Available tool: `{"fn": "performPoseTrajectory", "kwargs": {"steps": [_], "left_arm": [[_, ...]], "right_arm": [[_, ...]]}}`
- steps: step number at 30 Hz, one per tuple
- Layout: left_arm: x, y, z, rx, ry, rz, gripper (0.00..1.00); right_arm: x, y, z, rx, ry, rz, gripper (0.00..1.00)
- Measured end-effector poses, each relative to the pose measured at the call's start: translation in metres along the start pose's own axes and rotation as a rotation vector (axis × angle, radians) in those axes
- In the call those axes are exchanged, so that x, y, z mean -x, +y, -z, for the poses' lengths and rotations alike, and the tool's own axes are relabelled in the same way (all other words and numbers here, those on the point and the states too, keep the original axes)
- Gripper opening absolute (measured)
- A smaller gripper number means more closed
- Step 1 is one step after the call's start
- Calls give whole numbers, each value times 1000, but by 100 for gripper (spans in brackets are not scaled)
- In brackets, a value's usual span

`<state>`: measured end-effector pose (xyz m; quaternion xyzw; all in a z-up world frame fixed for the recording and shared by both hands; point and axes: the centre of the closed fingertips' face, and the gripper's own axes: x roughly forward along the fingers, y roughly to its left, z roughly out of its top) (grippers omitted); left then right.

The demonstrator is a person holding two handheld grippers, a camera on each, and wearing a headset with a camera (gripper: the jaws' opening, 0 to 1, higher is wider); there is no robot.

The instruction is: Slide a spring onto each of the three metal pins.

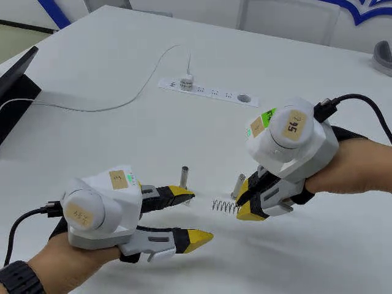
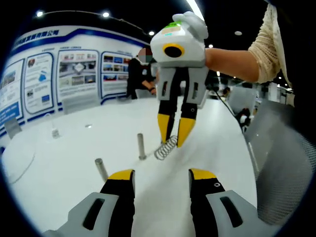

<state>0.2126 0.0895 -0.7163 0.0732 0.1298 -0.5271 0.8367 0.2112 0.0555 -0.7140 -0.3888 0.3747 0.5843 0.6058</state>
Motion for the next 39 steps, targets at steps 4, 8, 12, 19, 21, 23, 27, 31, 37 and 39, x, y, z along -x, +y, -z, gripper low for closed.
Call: {"fn": "performPoseTrajectory", "kwargs": {"steps": [4,8,12,19,21,23,27,31,37,39], "left_arm": [[-1,-1,0,-3,-2,4,41],[-2,-2,-3,-11,-9,10,36],[-5,-5,-9,-25,-21,25,31],[-8,-10,-16,-56,-41,46,20],[-9,-11,-17,-63,-41,54,18],[-9,-12,-16,-72,-39,55,18],[-9,-13,-16,-90,-39,58,14],[-9,-13,-16,-92,-38,62,13],[-8,-15,-13,-102,-27,68,12],[-8,-15,-12,-101,-27,69,12]], "right_arm": [[-1,4,-2,25,1,-12,11],[-2,5,-3,49,8,-17,11],[-3,6,-5,71,11,-19,11],[-5,8,-4,97,23,-26,11],[-5,9,-4,103,25,-28,11],[-4,10,-4,108,25,-29,11],[-3,11,-6,115,23,-28,11],[-3,11,-6,116,20,-29,12],[5,12,-12,115,7,-27,12],[7,13,-15,113,0,-27,12]]}}
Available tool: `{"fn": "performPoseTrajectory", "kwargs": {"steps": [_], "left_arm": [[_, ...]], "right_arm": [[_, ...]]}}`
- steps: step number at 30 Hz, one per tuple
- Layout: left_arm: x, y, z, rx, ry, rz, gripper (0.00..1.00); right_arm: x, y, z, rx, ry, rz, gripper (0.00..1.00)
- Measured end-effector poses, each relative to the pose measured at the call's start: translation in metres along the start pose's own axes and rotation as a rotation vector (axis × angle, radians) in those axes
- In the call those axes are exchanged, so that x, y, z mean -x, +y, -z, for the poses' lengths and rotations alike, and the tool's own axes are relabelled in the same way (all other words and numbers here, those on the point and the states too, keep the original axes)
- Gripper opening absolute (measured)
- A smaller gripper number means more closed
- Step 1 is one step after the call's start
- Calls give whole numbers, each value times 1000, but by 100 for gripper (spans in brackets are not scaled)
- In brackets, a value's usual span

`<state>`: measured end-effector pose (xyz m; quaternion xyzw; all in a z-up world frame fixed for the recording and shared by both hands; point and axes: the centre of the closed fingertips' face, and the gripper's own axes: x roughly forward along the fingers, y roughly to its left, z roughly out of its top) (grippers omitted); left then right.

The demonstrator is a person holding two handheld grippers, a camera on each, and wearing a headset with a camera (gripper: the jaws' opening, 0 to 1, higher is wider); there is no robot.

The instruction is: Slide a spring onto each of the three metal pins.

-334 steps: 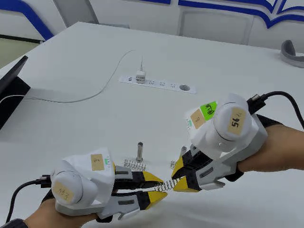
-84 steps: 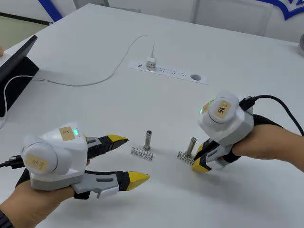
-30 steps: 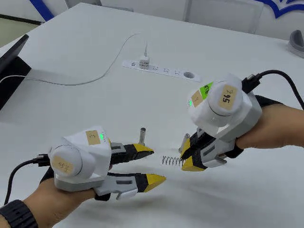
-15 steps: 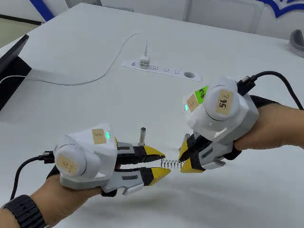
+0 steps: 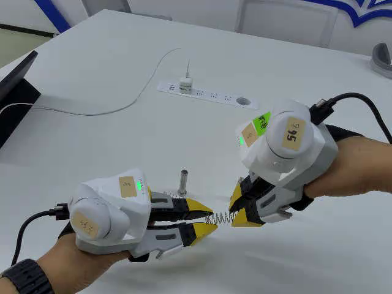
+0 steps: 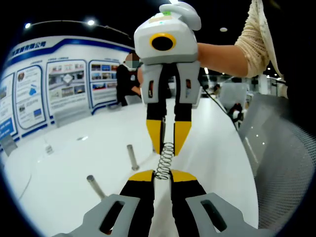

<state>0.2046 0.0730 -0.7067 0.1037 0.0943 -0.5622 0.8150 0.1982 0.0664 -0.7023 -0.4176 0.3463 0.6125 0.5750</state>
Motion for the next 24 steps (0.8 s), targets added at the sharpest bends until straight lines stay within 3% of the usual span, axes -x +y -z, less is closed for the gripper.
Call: {"fn": "performPoseTrajectory", "kwargs": {"steps": [24], "left_arm": [[-6,-3,-2,-3,-5,9,11]], "right_arm": [[13,0,-29,26,-33,18,11]]}}
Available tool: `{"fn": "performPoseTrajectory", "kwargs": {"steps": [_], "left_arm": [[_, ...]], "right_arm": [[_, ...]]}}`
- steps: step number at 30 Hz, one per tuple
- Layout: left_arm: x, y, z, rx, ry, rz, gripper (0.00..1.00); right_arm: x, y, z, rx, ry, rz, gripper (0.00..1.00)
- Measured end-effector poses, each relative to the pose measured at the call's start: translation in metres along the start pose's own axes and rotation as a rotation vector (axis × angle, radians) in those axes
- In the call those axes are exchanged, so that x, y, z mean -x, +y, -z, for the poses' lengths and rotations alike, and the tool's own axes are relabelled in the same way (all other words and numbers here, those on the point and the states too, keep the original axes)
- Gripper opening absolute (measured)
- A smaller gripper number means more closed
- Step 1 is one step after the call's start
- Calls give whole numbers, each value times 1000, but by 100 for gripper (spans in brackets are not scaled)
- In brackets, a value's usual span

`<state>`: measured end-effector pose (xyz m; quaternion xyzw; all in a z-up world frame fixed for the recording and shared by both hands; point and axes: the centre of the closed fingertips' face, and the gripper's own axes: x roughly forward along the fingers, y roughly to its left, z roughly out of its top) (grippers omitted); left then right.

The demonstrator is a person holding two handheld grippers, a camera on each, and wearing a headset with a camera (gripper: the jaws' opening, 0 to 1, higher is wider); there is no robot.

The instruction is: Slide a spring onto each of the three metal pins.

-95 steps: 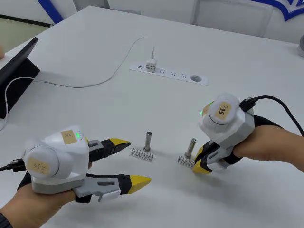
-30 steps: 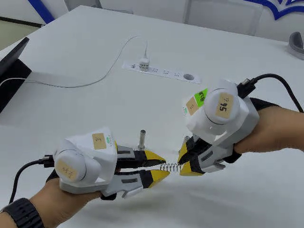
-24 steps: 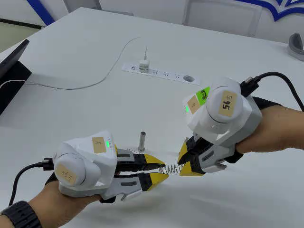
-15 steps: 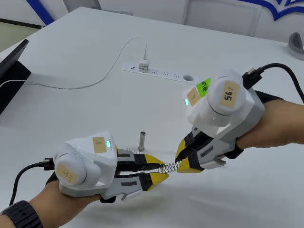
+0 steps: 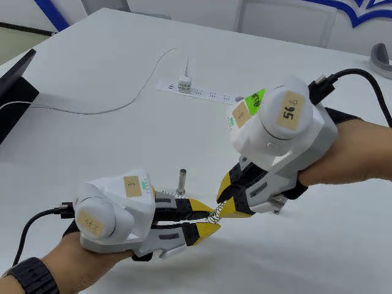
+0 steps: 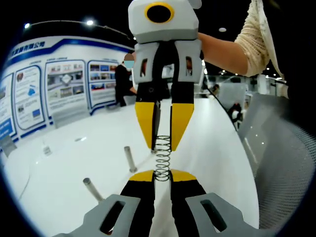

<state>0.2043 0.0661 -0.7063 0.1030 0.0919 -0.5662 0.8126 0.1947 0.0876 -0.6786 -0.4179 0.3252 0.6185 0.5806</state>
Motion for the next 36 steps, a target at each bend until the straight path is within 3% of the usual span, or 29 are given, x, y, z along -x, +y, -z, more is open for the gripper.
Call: {"fn": "performPoseTrajectory", "kwargs": {"steps": [10,19,36], "left_arm": [[-2,0,-2,5,-10,1,10],[-1,1,-2,11,-14,-2,10],[-1,6,-7,9,-32,-19,11]], "right_arm": [[1,0,-6,-5,-15,7,12],[0,2,4,-29,18,-2,16],[1,-6,3,-36,11,35,12]]}}
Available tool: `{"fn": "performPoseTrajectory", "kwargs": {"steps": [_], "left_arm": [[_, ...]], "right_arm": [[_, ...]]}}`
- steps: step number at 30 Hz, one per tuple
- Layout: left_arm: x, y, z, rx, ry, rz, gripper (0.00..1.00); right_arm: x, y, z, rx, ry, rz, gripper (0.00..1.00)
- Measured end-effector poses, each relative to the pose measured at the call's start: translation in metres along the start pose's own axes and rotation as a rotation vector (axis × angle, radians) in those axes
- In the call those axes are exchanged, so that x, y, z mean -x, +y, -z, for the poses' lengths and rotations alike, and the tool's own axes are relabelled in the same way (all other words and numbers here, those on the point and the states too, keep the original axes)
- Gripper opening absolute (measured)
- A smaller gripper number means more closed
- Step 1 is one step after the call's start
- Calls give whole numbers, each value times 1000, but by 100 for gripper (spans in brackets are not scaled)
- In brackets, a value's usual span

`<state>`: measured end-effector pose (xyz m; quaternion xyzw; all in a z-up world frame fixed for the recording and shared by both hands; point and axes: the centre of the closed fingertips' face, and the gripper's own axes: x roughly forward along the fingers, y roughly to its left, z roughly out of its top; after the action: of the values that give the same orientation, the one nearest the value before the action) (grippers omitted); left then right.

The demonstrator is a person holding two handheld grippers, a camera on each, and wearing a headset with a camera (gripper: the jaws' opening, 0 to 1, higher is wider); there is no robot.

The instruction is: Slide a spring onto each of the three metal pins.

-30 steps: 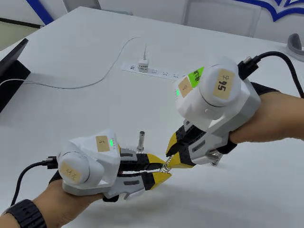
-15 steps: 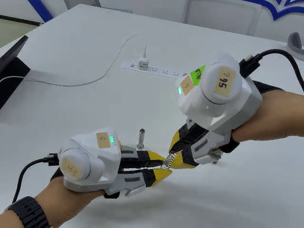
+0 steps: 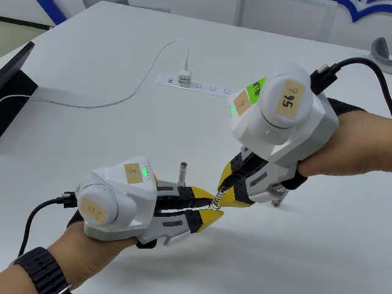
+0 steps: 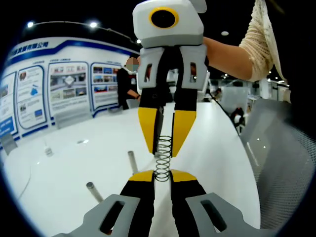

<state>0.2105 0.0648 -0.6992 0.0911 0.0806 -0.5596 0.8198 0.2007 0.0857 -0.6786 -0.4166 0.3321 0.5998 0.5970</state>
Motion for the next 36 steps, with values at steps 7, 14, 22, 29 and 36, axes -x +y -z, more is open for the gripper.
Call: {"fn": "performPoseTrajectory", "kwargs": {"steps": [7,14,22,29,36], "left_arm": [[6,4,3,16,2,-17,19],[20,14,11,40,21,-61,27],[37,28,19,62,33,-119,34],[44,39,22,87,37,-162,40],[46,43,24,91,42,-179,46]], "right_arm": [[4,-5,7,-19,10,13,12],[15,-16,14,-45,12,47,12],[32,-36,26,-84,20,97,12],[38,-56,35,-111,39,132,12],[28,-66,46,-108,90,134,12]]}}
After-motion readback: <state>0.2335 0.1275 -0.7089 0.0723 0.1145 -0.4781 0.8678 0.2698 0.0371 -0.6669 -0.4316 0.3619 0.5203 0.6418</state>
